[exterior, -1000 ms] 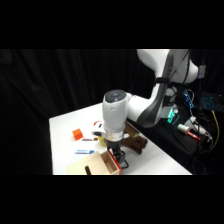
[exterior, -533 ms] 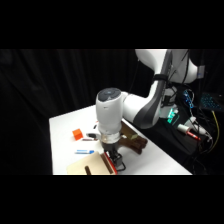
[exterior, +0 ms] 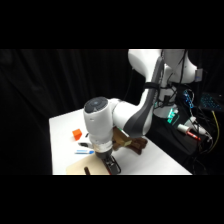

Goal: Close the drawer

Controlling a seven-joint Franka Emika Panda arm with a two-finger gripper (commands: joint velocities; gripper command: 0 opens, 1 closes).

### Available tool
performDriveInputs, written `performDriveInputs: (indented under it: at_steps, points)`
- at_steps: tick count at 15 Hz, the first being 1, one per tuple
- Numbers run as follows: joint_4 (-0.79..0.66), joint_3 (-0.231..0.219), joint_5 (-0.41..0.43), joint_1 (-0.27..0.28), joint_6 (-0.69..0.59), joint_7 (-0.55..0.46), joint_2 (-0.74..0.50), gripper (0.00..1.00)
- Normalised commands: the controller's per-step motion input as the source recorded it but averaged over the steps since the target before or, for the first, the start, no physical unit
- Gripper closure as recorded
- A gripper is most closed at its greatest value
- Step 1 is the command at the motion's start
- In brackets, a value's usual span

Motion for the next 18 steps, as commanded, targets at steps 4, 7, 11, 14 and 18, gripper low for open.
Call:
performDriveInputs:
  at_steps: [4, 7, 11, 14, 18]
  points:
    - [0.25, 0.008, -0.005, 0.005, -0.18, -0.1, 0.05, 0.0]
    - [0.01, 0.021, -0.024, -0.001, -0.42, -0.13, -0.22, 0.0]
    - [-0.11, 0.005, -0.096, 0.03, -0.43, -0.08, -0.39, 0.0]
    - [-0.1, 0.037, -0.072, -0.005, -0.38, -0.1, -0.43, 0.0]
    - [-0.07, 0.066, -0.036, -0.047, -0.34, -0.12, -0.39, 0.0]
